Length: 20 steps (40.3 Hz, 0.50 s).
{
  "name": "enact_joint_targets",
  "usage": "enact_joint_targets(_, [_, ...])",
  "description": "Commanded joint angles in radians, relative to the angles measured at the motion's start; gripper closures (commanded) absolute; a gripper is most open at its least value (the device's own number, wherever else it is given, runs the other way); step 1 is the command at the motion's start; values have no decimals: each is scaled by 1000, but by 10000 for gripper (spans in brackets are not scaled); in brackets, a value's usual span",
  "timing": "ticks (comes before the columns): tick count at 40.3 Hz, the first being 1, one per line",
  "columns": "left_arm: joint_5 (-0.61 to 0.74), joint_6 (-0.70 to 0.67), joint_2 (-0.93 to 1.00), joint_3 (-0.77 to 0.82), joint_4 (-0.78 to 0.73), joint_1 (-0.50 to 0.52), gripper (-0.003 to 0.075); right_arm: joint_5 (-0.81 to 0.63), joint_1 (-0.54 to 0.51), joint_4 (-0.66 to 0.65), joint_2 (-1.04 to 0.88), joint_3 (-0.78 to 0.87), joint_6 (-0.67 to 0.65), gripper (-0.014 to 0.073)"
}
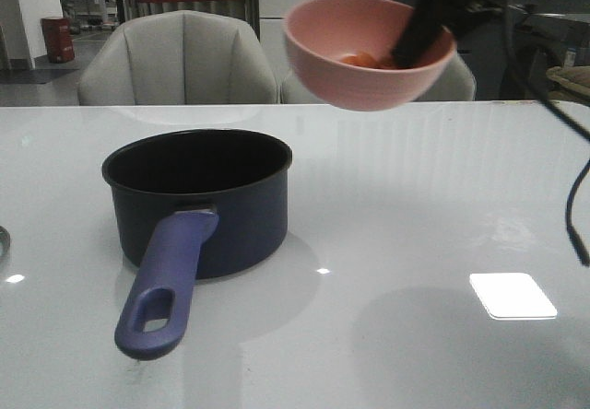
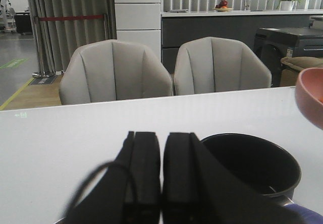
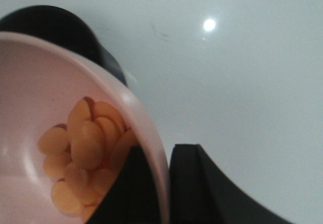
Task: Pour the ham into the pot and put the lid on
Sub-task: 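Lift the pink bowl and carry it over the saucepan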
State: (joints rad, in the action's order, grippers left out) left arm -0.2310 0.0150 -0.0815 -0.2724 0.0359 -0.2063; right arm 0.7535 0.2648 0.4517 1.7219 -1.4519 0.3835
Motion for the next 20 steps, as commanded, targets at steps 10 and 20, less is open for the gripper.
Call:
enact_joint_targets(10, [78,-2,-10,-26,2,-5,607,-367,266,-268,-51,-47,-25,457])
enact_joint_targets(20, [77,-2,-10,-26,2,-5,607,-565,306,-388,-32,-47,-28,457])
